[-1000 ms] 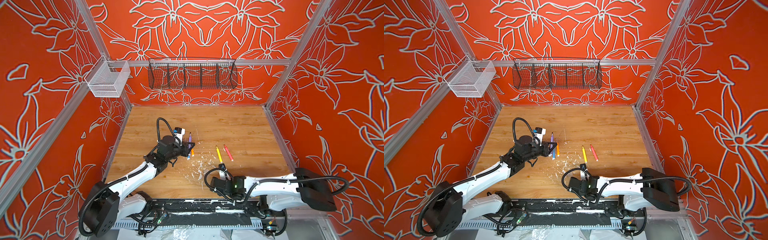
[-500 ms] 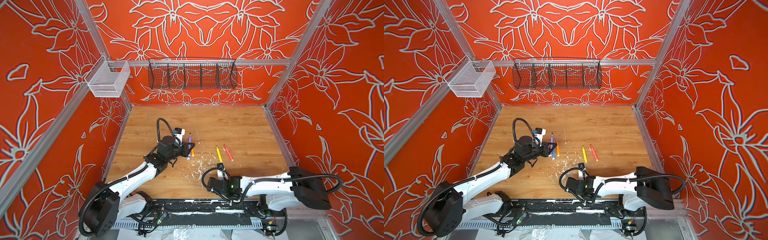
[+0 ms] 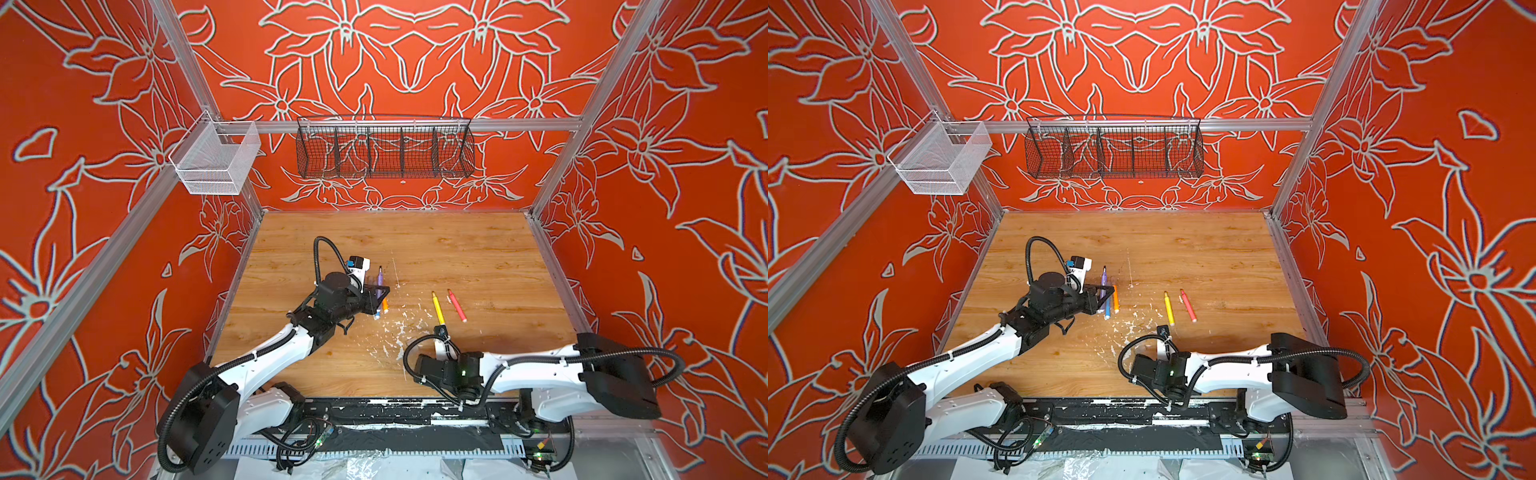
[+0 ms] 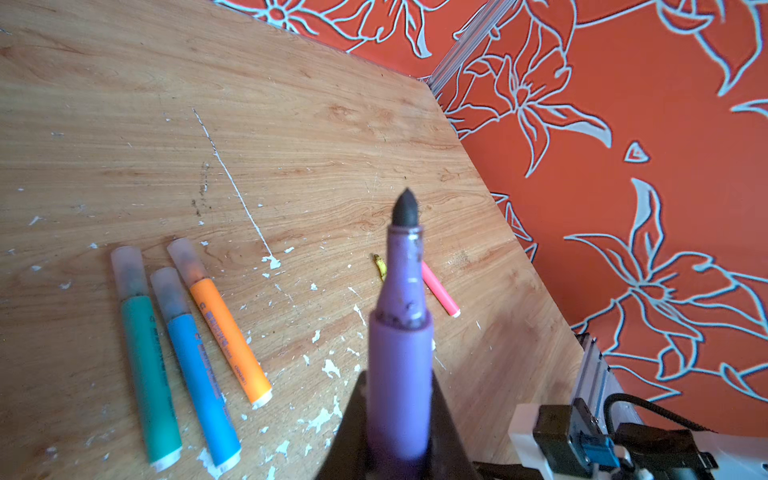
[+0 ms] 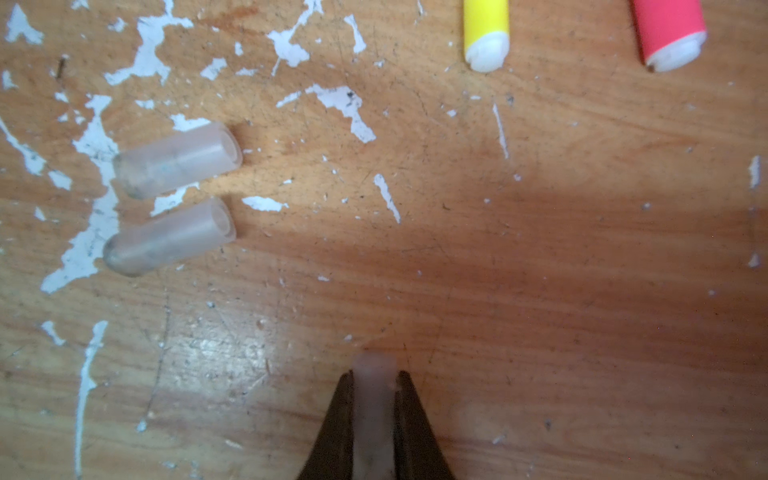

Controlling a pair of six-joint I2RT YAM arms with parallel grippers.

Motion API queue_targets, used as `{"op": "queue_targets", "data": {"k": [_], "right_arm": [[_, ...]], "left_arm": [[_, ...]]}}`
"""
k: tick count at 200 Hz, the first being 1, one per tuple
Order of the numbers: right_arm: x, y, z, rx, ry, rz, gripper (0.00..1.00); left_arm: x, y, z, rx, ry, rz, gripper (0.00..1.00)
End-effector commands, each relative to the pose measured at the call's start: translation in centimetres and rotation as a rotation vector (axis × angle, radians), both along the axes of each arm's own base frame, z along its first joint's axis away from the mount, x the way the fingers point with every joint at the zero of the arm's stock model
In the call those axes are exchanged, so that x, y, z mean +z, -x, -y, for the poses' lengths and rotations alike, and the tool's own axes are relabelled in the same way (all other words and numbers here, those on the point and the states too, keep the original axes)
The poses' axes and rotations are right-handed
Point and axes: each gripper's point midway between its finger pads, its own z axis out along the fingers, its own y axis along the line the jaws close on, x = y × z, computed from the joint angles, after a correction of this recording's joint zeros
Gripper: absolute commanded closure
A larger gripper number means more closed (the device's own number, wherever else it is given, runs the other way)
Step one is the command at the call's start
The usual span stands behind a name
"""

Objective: Insert the pens into the pen caps
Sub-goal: 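Lift the cap with the right gripper and carry it toward the purple marker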

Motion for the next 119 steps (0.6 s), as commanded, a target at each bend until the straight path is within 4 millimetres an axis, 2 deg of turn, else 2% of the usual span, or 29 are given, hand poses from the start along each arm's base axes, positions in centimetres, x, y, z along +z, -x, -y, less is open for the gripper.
{"op": "queue_targets", "data": {"k": [1, 25, 37, 53, 71, 119], "right_arm": [[-2.2, 1.0, 3.2, -0.024, 0.104, -0.067, 0.91], [-1.8, 0.4, 3.1, -0.028, 0.068, -0.064, 0.93], [-0.9, -0.4, 2.8, -0.029, 0.031, -0.046, 0.93], [1.3, -1.7, 2.2, -0.031, -0.045, -0.004, 0.94], [4.9, -3.5, 1.7, -0.034, -0.148, 0.068, 0.94], [16.3, -7.7, 0.8, -0.048, -0.379, 0.322, 0.96]], "left_arm": [[1.0, 0.1, 0.2, -0.018, 0.023, 0.043, 1.00], [1.2, 0.2, 0.5, -0.035, 0.033, 0.049, 1.00], [1.3, 0.3, 0.6, -0.045, 0.035, 0.047, 1.00], [1.3, 0.3, 0.8, -0.056, 0.040, 0.045, 1.00], [1.6, 0.5, 0.9, -0.067, 0.050, 0.053, 1.00], [2.7, 1.9, 2.3, -0.144, 0.088, 0.091, 1.00]]}}
